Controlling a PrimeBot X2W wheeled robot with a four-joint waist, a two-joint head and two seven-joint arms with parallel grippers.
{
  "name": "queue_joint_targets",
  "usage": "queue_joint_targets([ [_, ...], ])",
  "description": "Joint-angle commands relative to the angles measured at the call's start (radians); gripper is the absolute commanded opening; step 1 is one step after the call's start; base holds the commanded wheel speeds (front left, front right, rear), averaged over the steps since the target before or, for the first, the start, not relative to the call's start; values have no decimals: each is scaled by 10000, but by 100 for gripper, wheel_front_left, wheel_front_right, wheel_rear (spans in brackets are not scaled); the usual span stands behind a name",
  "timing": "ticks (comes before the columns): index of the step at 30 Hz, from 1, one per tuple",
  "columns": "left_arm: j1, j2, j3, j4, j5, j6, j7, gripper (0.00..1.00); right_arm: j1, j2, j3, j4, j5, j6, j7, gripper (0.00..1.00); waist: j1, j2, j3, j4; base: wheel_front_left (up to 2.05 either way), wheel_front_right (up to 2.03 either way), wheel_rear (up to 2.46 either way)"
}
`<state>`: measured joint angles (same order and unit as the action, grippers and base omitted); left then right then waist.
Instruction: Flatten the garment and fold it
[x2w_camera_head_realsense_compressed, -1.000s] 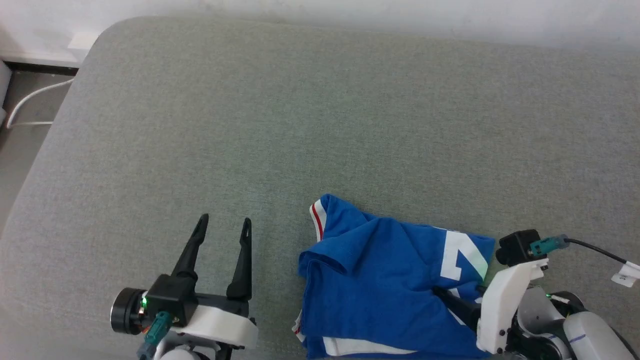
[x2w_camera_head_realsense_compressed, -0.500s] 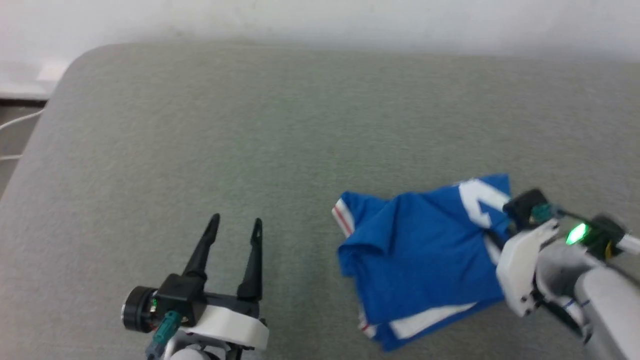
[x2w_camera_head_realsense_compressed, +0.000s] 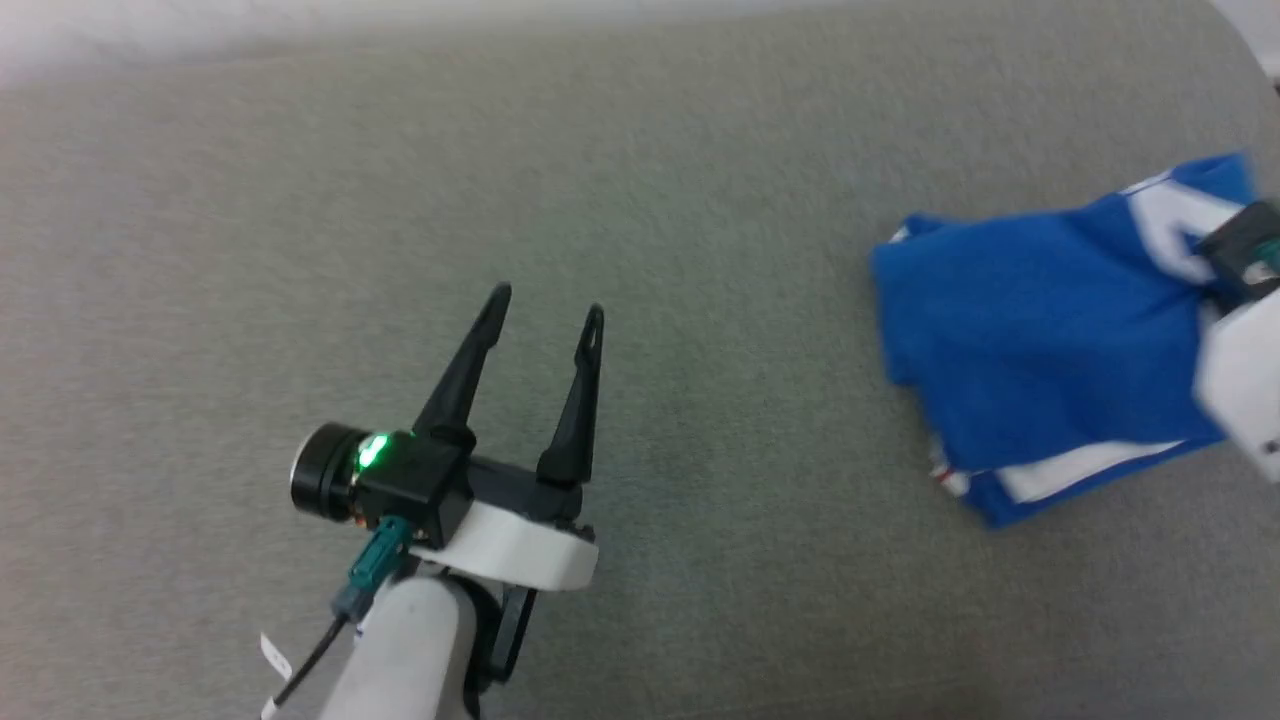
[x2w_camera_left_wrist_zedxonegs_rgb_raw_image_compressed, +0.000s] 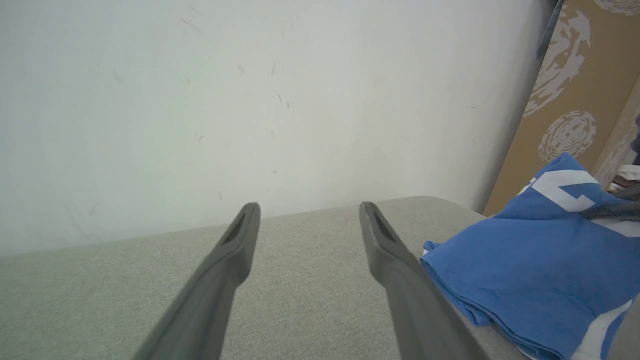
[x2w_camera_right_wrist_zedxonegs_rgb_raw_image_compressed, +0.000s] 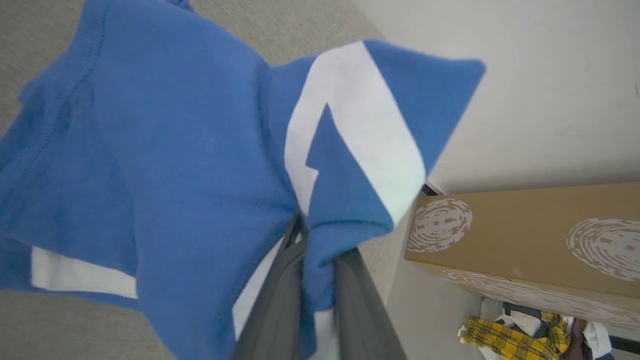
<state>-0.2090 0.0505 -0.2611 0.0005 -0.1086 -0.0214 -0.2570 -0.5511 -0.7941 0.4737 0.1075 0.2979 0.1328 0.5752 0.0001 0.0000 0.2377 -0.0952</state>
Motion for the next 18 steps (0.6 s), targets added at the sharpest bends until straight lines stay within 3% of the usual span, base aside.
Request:
queue_joint_targets([
  [1,-335,-3,-39,-35,81,-40,-47,100,-315,-338,-101,280,-60,-21,-274,0,-1,0,1492,-907,0,0,0],
  [11,-1213,-3,64,-91,335,-286,-47,100,-613,-1541,-1095,3022,-706,-21,-2398,0,-1,0,2974,-313,0,0,0],
  [18,-1320,-3,271,-147,405,-348,-47,100,-887,-1642,-1970,4262,-1386,-21,-3504,0,-1,0,3448,43,0,0,0],
])
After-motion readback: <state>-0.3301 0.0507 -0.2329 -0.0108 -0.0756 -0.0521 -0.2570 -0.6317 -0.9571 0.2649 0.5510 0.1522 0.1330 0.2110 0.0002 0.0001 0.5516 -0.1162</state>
